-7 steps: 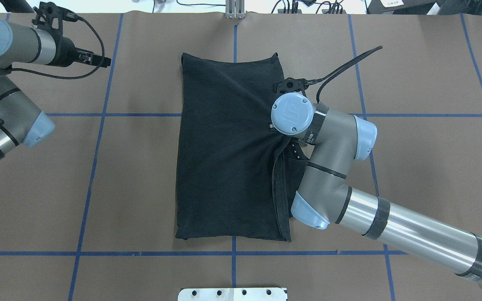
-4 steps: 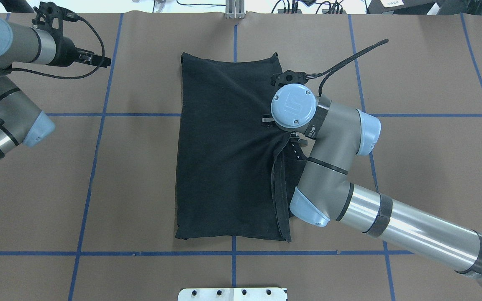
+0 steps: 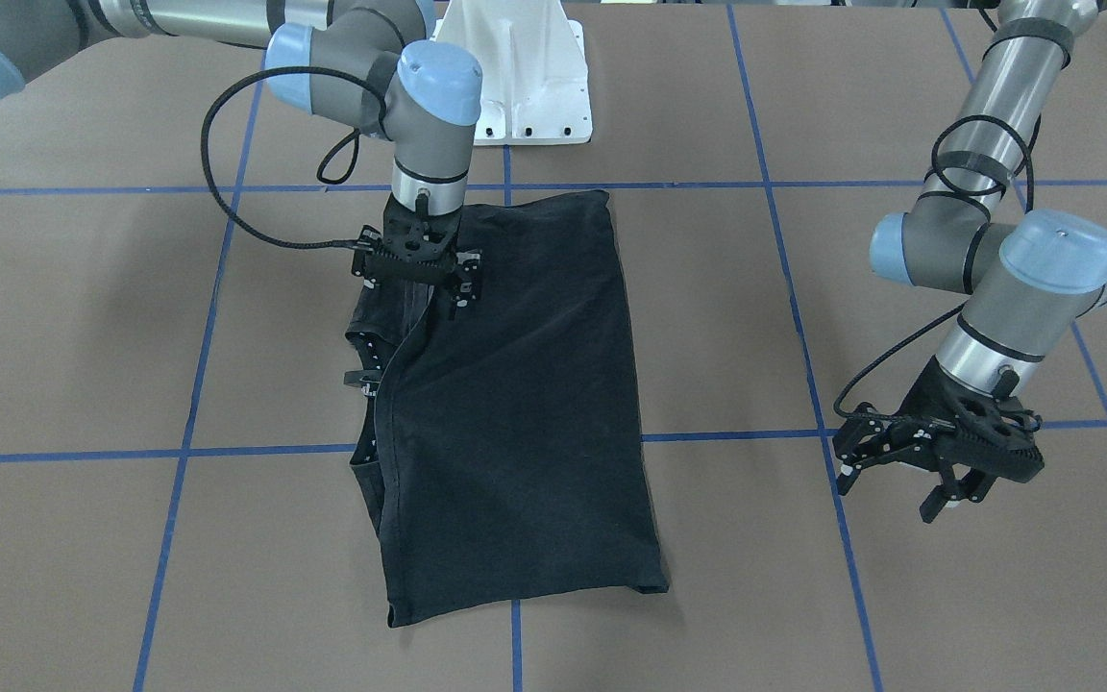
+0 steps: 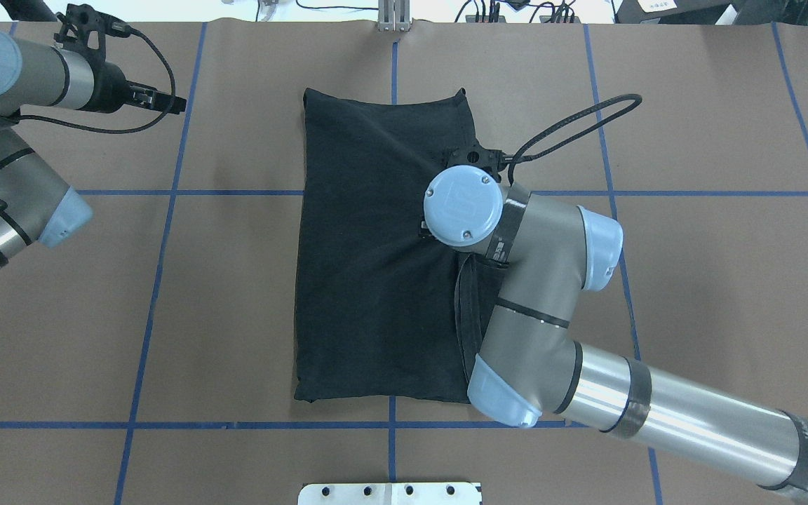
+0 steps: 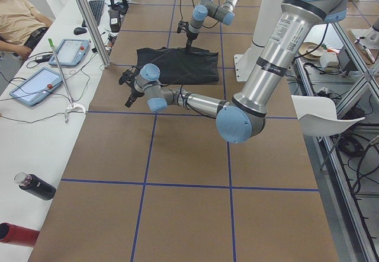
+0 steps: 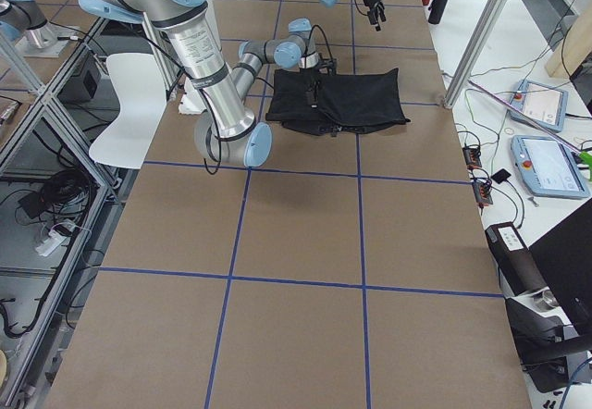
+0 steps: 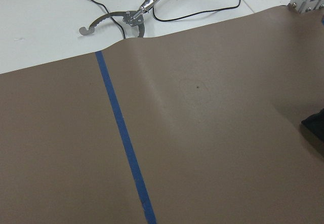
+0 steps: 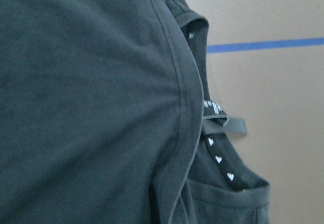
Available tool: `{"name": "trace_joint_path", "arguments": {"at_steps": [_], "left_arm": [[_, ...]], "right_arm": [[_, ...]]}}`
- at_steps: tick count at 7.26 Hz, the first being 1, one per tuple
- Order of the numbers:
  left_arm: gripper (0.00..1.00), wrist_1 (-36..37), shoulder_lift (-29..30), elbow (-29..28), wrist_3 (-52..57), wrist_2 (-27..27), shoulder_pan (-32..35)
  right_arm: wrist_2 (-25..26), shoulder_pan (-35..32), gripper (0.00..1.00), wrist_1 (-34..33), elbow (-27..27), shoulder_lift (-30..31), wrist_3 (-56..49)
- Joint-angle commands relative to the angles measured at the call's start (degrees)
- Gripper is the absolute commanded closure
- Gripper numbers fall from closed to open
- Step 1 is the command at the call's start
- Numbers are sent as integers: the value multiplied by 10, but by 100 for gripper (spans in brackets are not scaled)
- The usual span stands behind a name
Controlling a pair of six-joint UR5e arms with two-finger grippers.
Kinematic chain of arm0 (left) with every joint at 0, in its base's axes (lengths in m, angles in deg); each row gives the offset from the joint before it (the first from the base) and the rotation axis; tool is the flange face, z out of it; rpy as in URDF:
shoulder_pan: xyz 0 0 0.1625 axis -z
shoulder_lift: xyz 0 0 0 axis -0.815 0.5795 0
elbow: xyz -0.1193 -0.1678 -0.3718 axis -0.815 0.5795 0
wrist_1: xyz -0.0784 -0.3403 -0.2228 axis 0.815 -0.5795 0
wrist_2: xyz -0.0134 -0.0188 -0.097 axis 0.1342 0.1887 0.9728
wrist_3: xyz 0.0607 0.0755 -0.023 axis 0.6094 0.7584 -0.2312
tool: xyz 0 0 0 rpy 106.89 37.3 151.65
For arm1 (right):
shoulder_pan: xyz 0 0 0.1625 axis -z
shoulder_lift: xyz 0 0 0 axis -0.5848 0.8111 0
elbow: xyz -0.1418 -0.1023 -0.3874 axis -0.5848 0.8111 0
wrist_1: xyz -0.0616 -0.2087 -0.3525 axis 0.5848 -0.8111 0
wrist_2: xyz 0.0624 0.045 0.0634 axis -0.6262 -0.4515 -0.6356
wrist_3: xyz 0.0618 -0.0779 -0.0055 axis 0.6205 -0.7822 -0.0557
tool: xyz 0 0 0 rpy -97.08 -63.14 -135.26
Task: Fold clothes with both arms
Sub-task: 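Move the right gripper to the shirt's side while the left gripper approaches the other side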
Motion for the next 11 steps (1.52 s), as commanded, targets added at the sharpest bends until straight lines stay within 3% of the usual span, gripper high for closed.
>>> {"name": "trace_joint_path", "arguments": {"at_steps": [1,8,11], "left_arm": [[0,-4,-6,1,0,0,-1],[0,-12,-7,0,-1,0,-3],[0,-12,-7,1,-1,0,-3]], "right_arm": [[19,55,0,-33,-9,9,25],[19,57,0,-81,-15,43,-9],[19,45,0,-102,-83,95,-50]]}}
